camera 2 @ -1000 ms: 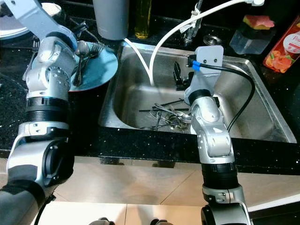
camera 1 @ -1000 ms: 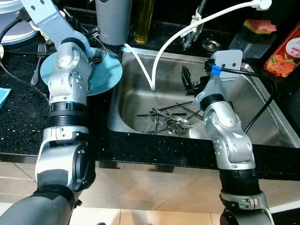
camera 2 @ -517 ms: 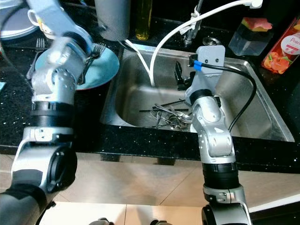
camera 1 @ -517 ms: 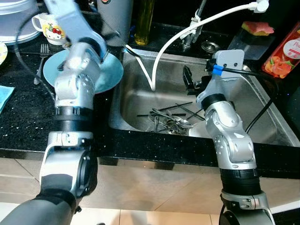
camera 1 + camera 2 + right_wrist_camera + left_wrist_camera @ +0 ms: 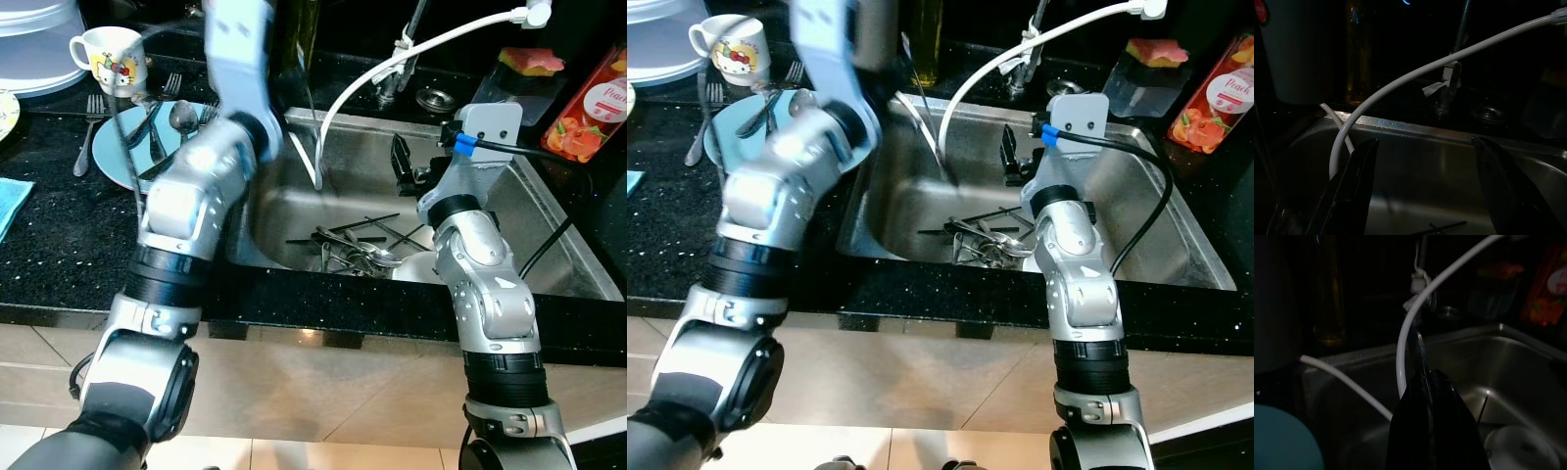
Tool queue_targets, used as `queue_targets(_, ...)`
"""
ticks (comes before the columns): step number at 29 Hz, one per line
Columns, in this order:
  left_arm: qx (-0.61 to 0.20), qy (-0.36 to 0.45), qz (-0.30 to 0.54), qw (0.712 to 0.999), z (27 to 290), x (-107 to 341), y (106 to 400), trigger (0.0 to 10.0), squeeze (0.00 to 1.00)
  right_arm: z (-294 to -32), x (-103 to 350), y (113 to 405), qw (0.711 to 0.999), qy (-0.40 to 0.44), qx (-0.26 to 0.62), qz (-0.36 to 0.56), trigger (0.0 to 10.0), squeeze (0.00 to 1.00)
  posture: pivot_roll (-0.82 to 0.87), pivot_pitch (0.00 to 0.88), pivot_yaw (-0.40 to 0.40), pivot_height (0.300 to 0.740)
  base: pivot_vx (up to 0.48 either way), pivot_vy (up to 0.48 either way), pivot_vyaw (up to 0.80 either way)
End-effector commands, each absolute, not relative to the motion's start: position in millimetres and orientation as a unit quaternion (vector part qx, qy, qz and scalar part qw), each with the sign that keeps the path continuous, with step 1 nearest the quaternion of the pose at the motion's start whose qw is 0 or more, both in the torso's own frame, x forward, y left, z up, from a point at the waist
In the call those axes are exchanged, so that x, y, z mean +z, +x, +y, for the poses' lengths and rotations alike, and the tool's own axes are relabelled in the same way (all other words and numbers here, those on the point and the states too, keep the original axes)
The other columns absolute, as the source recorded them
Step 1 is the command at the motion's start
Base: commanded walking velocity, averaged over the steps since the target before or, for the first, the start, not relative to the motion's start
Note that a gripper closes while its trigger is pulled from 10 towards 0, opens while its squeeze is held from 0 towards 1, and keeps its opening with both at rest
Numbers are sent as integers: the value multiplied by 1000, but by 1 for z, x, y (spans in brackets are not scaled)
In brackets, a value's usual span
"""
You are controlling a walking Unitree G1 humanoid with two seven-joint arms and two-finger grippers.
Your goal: Kitchen organization
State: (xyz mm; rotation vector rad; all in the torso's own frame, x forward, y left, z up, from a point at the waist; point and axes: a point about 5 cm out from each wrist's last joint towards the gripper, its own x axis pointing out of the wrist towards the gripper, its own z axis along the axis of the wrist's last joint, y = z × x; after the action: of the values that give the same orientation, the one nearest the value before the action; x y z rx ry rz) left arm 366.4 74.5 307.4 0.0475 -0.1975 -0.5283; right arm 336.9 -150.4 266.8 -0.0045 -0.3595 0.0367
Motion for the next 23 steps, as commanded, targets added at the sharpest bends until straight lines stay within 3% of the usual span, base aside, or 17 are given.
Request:
queue_targets(1,-270,60,-98,956,70,307,363,10000,0,-158,263,337,984,-4,4,-176,10000,0,191,68,-76,740,0,0,0)
queue_targets(6,-262,157,-81,949,71,297,362,10000,0,-160,262,336,984,0,-5,-178,10000,0,204,65,-60,740,0,0,0)
queue_targets(7,-261,166,-80,948,72,296,362,10000,39,-160,261,336,984,1,-5,-178,10000,0,213,64,-53,740,0,0,0)
queue_targets(8,-261,170,-79,947,72,295,362,10000,1000,-159,261,336,984,1,-6,-178,10000,0,213,64,-53,740,0,0,0)
queue_targets(18,-268,159,-108,944,70,302,357,10000,1000,-160,260,336,984,2,-8,-178,10000,0,213,65,-51,740,0,0,0)
queue_targets(19,-263,159,-114,945,70,303,356,10000,0,-160,260,336,984,2,-8,-178,10000,0,212,66,-51,740,0,0,0)
queue_targets(23,-240,151,-125,951,74,308,358,10000,0,-160,260,336,984,2,-8,-178,10000,0,212,68,-53,740,0,0,0)
